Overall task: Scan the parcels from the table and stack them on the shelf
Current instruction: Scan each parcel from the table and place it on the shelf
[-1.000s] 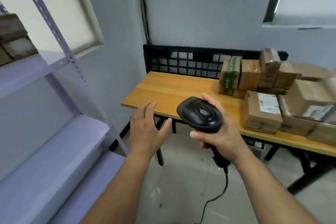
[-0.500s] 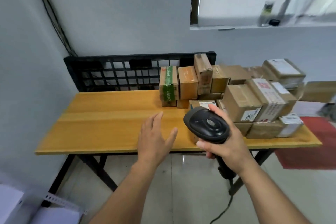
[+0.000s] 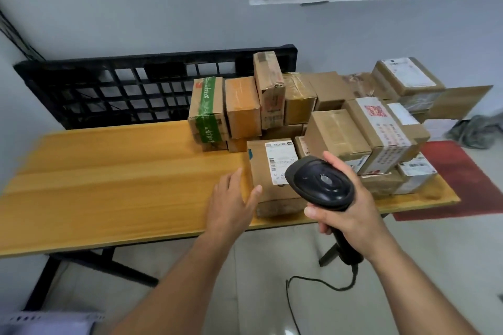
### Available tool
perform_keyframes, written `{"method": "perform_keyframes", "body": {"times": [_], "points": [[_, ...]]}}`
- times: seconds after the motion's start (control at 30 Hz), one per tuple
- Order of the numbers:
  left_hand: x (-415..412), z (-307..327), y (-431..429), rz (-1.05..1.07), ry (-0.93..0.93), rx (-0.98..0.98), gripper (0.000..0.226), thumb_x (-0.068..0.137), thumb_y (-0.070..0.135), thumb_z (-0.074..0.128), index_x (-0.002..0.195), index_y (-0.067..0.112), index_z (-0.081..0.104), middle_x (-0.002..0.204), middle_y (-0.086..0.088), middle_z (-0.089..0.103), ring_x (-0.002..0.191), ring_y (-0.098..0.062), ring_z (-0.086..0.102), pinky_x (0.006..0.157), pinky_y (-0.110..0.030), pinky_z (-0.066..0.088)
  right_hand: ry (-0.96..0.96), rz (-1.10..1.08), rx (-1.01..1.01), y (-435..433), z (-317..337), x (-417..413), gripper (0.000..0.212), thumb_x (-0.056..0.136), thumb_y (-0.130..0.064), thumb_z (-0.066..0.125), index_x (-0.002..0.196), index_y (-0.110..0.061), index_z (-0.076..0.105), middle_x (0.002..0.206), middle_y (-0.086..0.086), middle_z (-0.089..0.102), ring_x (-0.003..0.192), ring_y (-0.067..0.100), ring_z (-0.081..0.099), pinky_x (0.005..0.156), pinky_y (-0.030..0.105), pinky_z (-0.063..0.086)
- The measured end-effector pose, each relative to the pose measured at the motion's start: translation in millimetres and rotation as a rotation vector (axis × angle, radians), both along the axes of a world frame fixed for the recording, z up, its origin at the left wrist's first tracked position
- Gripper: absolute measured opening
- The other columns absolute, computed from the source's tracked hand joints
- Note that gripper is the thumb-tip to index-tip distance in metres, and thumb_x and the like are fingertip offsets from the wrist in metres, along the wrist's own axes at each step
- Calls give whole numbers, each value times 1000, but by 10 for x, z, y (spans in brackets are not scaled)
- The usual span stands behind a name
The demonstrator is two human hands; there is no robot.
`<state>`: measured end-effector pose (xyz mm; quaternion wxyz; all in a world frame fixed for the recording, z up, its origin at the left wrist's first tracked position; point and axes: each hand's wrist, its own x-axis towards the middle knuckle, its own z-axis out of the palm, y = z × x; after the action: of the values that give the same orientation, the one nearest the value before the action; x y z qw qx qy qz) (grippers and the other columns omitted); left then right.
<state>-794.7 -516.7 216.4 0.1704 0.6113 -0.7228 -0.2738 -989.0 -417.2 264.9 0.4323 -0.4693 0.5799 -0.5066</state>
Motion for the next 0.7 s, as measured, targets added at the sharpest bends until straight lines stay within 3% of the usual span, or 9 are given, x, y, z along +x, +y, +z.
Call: {"method": "perform_keyframes", "body": {"times": [0.13,0.23,0.4,0.47,0.57,0.63,0.7], "points": [[-338,-152,5,120,69,64,65,97,44,49,152,27,20,149,-2,35,136,-20,34,107,-43,41,-6,60,32,-48,-195,-294,98,60,-13,90,137,-51,43,125,1,59,60,20,65,54,37,56],[-435,-304,-18,227,147,139,68,97,40,52,153,28,15,150,-6,32,135,-25,35,106,-47,42,3,118,45,-77,-338,-458,99,64,-7,89,139,-49,42,126,0,59,63,14,67,53,36,55],[-432,-373,42,409,506,388,87,93,38,61,155,30,1,158,-7,24,139,-29,33,111,-46,36,-49,193,73,-125,-549,-611,95,67,0,86,131,-57,44,127,1,60,58,22,63,51,33,52],[-369,-397,100,388,621,502,107,83,43,72,154,33,-7,159,-6,21,140,-30,32,113,-49,32,-73,215,85,-126,-611,-624,94,68,-1,86,129,-59,44,127,1,60,59,23,63,52,33,53],[-251,-502,168,302,668,632,153,42,60,89,150,40,-16,159,-6,25,138,-29,37,114,-54,31,-104,231,98,-99,-731,-609,95,67,-8,88,132,-60,42,127,0,60,60,23,64,52,32,51],[-211,-594,171,248,669,643,147,51,44,91,150,40,-17,156,-5,31,134,-25,43,113,-51,33,-117,226,112,-86,-813,-584,97,64,-14,90,135,-60,41,125,0,62,59,25,65,52,31,50],[-213,-692,140,159,657,608,130,67,18,87,153,35,-9,148,0,43,127,-22,50,104,-44,45,-126,229,128,-86,-887,-559,99,64,-15,90,137,-58,39,125,1,63,59,26,65,52,31,50]]}}
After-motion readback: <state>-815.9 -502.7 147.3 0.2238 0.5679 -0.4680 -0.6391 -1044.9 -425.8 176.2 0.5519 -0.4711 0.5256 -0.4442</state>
